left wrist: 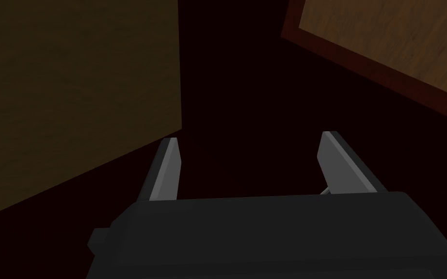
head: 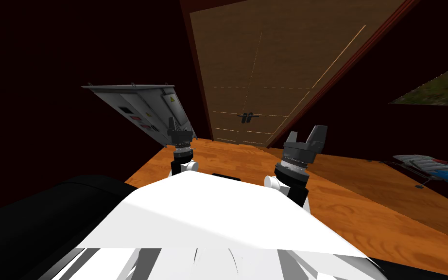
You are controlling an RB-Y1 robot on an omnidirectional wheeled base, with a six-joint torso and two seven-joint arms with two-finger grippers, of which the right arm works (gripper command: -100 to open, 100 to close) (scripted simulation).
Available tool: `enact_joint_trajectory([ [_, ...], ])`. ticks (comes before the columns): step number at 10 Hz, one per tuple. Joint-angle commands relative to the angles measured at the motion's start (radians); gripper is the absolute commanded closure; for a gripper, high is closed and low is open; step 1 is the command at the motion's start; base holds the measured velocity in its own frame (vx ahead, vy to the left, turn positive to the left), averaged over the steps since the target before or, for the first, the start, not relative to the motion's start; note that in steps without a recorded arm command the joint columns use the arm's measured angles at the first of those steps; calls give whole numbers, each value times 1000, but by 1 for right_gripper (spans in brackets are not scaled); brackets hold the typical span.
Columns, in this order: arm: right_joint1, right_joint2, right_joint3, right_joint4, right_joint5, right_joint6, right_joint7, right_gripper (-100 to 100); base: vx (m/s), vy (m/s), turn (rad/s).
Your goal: Pull the door open
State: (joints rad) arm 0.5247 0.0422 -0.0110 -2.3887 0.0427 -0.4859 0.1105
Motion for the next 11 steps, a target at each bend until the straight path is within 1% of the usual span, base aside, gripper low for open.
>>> enact_joint_trajectory([
  [1,-13,-13,-3,32,-2,-3,-9,-100,44,-5,32],
  [5,-41,-37,-8,96,-6,-8,-28,-100,66,-5,26],
  [9,-80,-71,-15,189,-11,-17,-55,-100,76,-1,32],
  [11,-104,-91,-19,247,-15,-22,-71,-100,80,-8,42],
])
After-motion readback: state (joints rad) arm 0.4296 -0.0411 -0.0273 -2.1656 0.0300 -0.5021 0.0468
